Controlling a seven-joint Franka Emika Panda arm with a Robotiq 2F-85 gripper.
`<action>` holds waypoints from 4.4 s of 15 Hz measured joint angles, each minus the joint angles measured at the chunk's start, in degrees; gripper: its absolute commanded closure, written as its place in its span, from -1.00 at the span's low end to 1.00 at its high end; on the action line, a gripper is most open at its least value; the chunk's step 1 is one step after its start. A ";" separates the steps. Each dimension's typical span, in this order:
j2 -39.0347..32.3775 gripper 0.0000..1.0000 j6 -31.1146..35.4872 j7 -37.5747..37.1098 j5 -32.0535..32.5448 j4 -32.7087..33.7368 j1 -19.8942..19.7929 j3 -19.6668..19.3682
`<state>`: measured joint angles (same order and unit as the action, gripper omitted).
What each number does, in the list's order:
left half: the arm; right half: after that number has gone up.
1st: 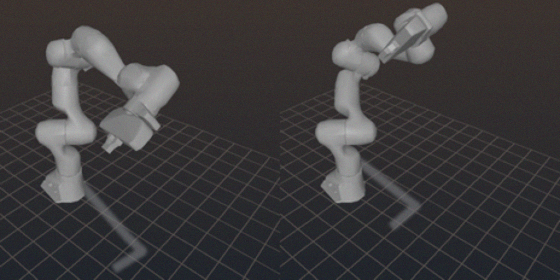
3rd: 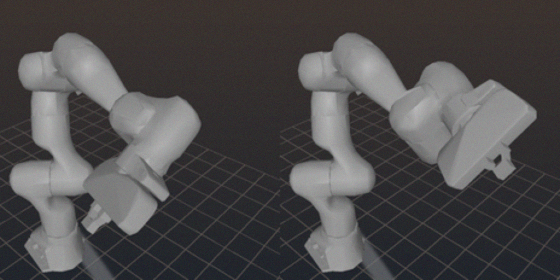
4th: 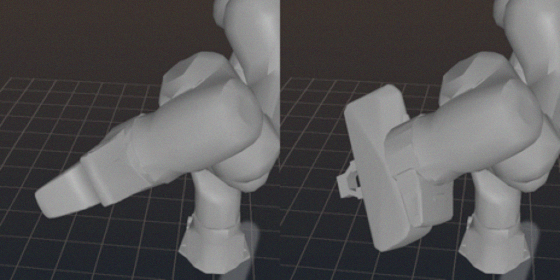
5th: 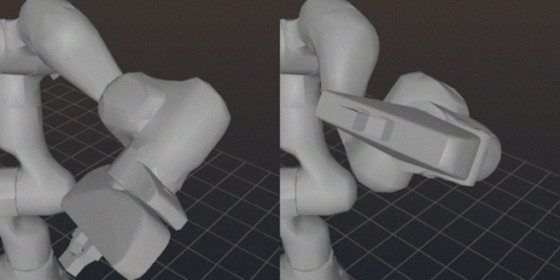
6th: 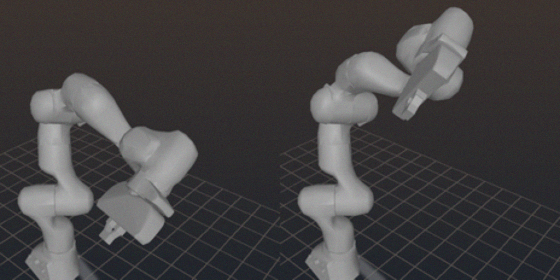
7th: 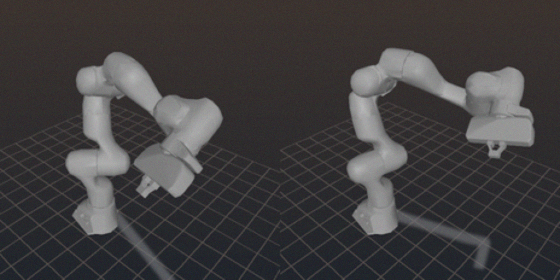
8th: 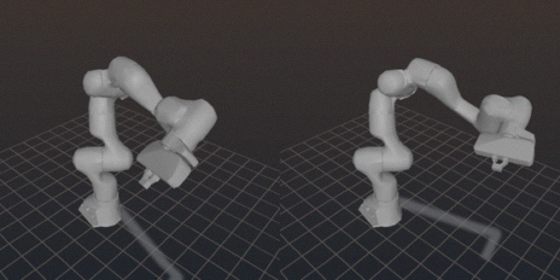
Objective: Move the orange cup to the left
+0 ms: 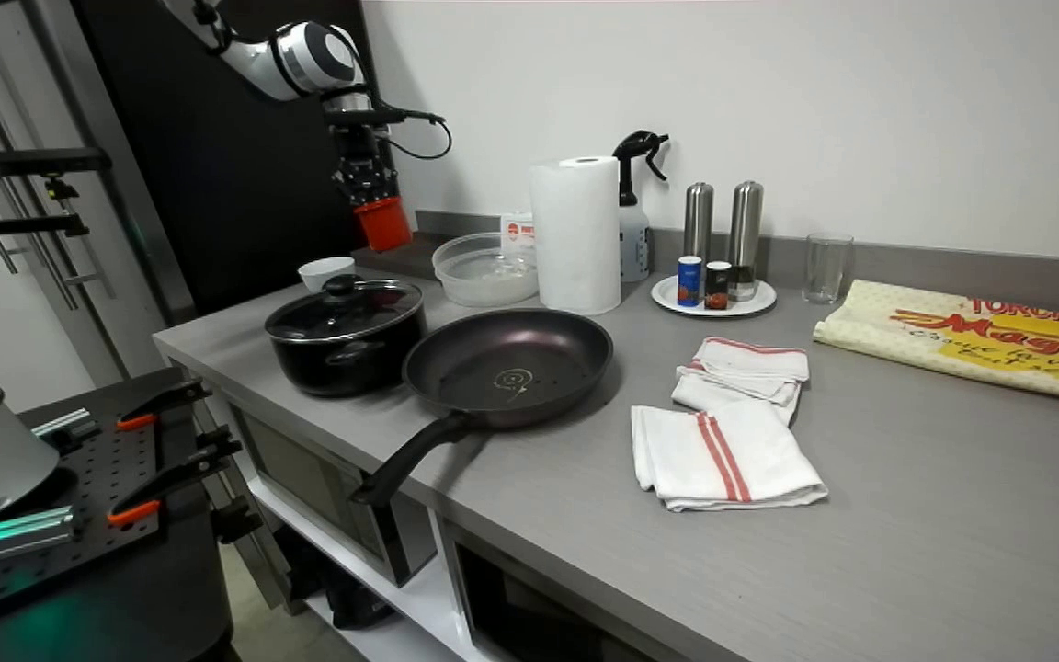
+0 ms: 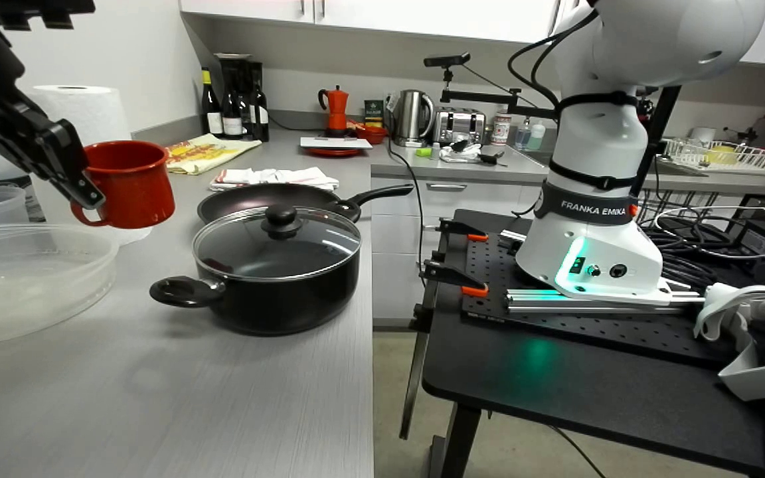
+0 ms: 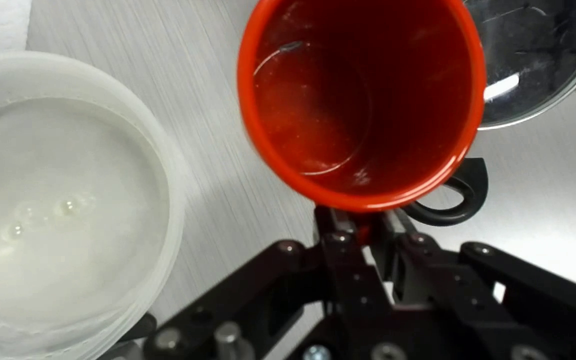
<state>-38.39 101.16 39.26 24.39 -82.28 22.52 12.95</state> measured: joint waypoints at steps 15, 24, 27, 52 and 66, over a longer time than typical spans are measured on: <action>4.08 0.93 9.08 -12.52 -6.85 -8.09 0.18 5.22; 4.00 0.93 15.01 -25.83 -16.55 -8.46 -0.77 5.04; 4.00 0.93 18.49 -31.03 -19.78 -8.44 -1.46 4.51; -4.58 0.93 23.32 -72.19 -37.90 -5.77 -1.74 -1.92; -14.16 0.93 25.16 -76.89 -38.23 4.38 -1.77 -4.32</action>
<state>-52.55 126.32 -37.62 -13.84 -77.90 20.74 8.63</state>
